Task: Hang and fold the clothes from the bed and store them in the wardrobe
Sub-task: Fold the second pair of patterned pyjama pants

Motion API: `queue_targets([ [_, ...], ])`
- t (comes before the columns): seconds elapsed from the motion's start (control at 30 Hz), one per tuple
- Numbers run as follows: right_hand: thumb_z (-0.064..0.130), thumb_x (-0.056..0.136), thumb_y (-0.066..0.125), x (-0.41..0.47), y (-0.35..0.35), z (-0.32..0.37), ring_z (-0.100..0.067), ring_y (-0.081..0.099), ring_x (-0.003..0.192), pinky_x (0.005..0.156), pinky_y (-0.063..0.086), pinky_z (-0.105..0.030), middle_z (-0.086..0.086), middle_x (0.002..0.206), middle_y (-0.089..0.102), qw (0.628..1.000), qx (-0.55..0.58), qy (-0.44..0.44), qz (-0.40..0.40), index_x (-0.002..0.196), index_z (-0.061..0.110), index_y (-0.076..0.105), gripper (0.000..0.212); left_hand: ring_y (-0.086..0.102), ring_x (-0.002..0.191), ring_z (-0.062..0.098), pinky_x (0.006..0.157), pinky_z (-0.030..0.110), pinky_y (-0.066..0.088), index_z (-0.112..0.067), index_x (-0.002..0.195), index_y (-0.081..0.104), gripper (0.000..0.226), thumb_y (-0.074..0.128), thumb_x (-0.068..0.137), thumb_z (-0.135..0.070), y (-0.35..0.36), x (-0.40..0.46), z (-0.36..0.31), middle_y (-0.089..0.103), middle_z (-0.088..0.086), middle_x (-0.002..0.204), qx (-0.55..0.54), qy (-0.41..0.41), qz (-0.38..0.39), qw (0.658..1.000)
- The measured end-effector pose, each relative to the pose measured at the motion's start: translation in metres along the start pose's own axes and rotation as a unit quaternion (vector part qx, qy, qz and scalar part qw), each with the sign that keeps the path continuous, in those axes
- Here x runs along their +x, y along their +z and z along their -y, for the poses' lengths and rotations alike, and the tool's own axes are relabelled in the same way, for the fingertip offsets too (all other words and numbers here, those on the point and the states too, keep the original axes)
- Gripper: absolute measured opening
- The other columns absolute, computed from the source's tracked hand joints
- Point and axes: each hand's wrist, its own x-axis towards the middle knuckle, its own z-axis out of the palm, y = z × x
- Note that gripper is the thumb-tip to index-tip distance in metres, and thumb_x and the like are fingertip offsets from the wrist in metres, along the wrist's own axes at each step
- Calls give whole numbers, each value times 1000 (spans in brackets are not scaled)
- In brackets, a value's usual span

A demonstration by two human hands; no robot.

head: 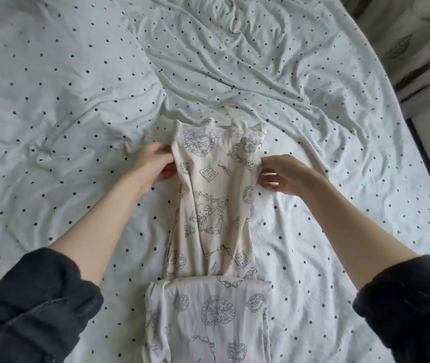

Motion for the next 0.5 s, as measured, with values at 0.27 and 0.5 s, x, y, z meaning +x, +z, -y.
queue_targets([
  [0.27, 9, 90, 58, -18, 3, -30, -15, 56, 51, 47, 39, -19, -4, 61, 63, 995, 31, -61, -71, 73, 9, 63, 17, 53, 43, -2, 46, 8, 42, -14, 78, 63, 19, 54, 91, -4, -7, -20, 29, 60, 0, 63, 98, 47, -13, 994],
  [0.5, 24, 95, 53, -71, 21, -109, -15, 58, 60, 60, 47, -25, -4, 70, 63, 997, 43, -50, -40, 82, 7, 67, 25, 56, 67, 10, 62, 17, 48, -7, 106, 62, 17, 48, 97, -14, -16, -85, 93, 61, 2, 78, 47, 4, -14, 999],
])
